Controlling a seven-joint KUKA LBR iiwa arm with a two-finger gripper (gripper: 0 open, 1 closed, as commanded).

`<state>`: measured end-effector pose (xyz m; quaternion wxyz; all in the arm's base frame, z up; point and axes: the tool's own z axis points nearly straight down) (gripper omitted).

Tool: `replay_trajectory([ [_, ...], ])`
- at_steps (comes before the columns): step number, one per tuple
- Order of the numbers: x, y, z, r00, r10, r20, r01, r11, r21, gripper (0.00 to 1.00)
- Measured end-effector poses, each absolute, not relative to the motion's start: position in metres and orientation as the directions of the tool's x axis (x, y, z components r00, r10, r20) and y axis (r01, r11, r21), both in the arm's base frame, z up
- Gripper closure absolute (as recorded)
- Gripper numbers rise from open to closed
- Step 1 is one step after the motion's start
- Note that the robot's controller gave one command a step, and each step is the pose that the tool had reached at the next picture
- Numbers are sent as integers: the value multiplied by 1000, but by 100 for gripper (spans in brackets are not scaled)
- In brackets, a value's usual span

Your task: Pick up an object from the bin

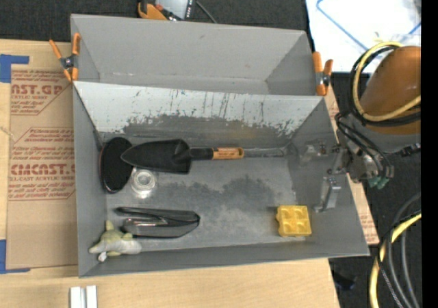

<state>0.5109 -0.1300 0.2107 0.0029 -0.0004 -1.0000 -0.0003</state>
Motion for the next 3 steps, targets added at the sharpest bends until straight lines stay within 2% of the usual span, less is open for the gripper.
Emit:
replay_trajectory([
  [1, 513, -129, 214, -1000, -1, -2, -1, 1000, -1, 0],
  [2, 492, -145, 75, -1000, -30, -2, -30, 1000, -1, 0],
  [3, 484, -147, 155, -1000, -16, -16, -15, 1000, -5, 0],
])
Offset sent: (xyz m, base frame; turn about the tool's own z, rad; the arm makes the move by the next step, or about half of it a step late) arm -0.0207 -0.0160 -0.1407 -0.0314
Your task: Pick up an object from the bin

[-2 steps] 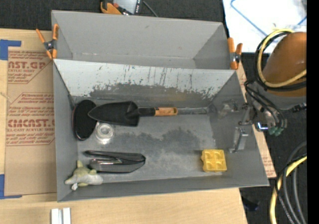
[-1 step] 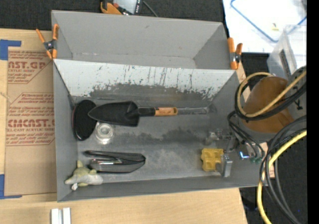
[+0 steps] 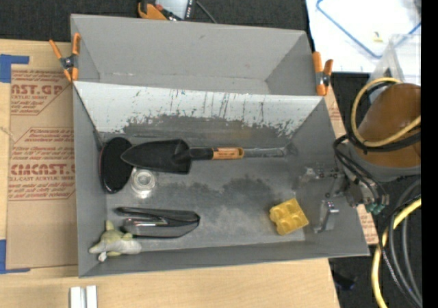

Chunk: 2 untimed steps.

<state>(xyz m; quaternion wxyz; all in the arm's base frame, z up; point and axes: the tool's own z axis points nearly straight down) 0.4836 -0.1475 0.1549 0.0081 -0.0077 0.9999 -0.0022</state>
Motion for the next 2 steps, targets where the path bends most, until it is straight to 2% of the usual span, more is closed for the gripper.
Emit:
replay_trajectory([
  [1, 488, -144, 75, -1000, -26, 1, -26, 1000, 1, 0],
  [2, 494, -131, 70, -973, 232, -21, 232, 973, 0, 0],
])
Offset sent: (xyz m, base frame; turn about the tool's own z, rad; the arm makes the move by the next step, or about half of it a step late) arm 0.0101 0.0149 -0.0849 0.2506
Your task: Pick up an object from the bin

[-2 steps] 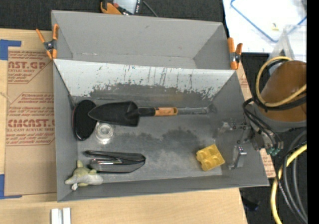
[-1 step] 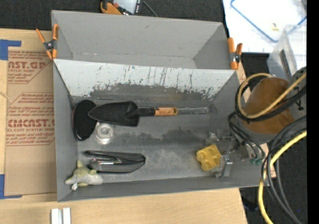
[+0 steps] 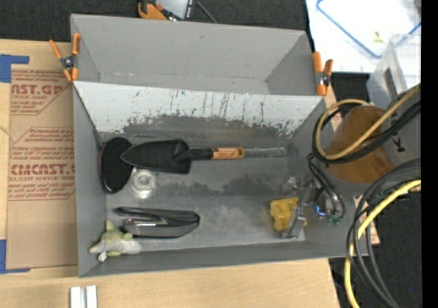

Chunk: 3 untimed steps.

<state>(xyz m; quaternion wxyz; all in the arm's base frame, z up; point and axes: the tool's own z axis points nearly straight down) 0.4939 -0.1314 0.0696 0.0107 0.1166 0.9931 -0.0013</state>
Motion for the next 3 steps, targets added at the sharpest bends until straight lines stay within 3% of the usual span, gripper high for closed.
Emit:
replay_trajectory([
  [1, 493, -121, 70, -975, 222, -4, 222, 975, 1, 100],
  [3, 491, -121, 79, -975, 222, 1, 222, 975, 1, 100],
])
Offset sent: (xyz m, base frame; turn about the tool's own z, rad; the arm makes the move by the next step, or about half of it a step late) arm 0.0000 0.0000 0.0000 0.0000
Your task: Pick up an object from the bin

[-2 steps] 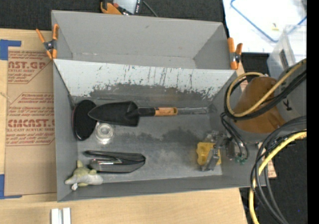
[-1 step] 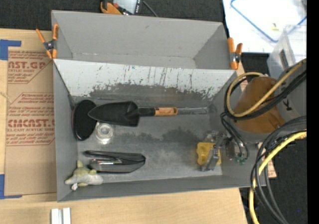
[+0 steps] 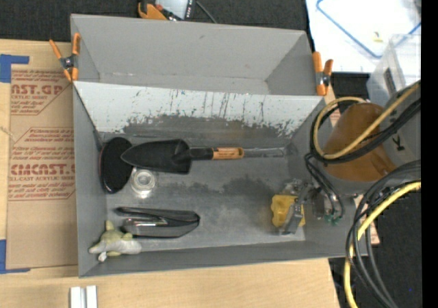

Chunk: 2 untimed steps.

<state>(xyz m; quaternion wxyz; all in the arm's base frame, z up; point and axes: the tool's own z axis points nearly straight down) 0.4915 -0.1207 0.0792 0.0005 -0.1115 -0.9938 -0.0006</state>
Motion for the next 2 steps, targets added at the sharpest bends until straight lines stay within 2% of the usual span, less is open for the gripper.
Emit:
replay_trajectory([
  [1, 490, -120, 107, -975, 222, 9, 222, 975, 2, 100],
  [2, 490, -120, 148, -975, 221, 8, 221, 975, 2, 100],
])
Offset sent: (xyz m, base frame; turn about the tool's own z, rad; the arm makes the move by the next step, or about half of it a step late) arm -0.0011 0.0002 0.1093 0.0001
